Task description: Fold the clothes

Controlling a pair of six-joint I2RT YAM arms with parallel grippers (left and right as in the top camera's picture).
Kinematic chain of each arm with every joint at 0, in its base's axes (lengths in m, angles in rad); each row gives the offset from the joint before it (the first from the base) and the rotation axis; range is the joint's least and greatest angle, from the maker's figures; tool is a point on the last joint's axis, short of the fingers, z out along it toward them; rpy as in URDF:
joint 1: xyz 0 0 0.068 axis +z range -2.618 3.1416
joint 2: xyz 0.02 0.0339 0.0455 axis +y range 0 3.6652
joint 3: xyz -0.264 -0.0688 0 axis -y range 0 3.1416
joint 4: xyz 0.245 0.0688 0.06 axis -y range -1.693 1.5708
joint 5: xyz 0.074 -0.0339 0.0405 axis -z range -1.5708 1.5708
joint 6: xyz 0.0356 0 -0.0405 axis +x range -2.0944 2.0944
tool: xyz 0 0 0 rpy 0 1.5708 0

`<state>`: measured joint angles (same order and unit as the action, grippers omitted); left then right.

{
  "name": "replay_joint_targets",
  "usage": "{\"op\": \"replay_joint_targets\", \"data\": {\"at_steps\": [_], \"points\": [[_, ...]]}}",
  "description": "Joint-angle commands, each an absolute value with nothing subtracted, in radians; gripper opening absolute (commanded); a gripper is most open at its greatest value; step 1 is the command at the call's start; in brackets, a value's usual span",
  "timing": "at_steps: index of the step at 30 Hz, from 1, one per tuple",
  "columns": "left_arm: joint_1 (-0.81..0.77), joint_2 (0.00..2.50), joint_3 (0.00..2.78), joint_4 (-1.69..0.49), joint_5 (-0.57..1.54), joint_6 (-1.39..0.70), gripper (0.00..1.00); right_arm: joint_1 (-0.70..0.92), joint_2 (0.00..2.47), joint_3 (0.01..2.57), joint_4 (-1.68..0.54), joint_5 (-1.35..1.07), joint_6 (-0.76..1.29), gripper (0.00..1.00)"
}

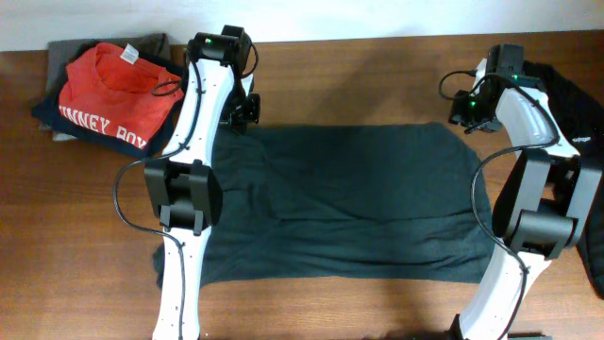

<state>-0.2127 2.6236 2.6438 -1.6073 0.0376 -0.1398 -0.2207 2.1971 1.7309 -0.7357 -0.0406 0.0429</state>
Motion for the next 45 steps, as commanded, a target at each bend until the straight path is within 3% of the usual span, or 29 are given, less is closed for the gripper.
{"op": "replay_joint_targets", "data": {"at_steps": [1,6,16,27,33,39,45], "points": [[-0.216,2.592,2.637,-1.605,0.038,-0.152,0.01,-0.216,2.219,1.745,-0.745,-0.015,-0.049,0.51],[-0.216,2.592,2.637,-1.598,0.038,-0.152,0.01,-0.216,2.219,1.736,-0.759,-0.051,-0.095,0.52],[-0.216,2.592,2.637,-1.599,0.038,-0.152,0.01,-0.216,2.225,1.731,-0.771,-0.134,-0.184,0.65],[-0.216,2.592,2.637,-1.599,0.038,-0.152,0.01,-0.216,2.262,1.731,-0.793,-0.154,-0.206,0.64],[-0.216,2.592,2.637,-1.598,0.038,-0.152,0.01,-0.216,2.288,1.731,-0.794,-0.154,-0.205,0.54],[-0.216,2.592,2.637,-1.597,0.038,-0.152,0.01,-0.216,2.293,1.731,-0.788,-0.146,-0.202,0.21],[-0.216,2.592,2.637,-1.591,0.038,-0.152,0.01,-0.217,2.292,1.748,-0.786,-0.093,-0.128,0.04]]}}
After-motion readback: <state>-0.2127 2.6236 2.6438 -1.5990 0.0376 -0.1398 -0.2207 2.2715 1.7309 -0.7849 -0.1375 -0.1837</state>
